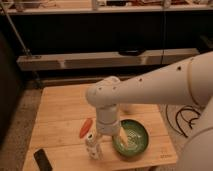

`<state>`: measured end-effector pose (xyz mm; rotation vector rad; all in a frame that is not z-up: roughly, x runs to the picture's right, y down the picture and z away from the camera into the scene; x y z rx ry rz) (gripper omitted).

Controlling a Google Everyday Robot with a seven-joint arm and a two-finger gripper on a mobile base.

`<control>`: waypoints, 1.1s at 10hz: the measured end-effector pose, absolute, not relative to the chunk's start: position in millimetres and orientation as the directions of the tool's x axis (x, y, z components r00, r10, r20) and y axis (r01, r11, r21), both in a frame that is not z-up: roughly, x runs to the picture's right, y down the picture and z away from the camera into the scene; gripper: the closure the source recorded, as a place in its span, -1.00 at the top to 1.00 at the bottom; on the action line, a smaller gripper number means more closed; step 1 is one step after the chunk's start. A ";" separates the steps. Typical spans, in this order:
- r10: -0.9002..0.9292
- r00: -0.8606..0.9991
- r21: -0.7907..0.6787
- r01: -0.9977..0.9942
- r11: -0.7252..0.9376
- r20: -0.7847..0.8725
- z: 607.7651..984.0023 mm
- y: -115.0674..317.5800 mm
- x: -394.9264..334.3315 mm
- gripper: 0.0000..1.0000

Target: Knock the bottle over

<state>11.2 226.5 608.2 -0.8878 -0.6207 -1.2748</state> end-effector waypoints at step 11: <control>-0.487 0.089 -0.123 0.992 -0.038 0.869 624.8 209.2 -23.7 0.60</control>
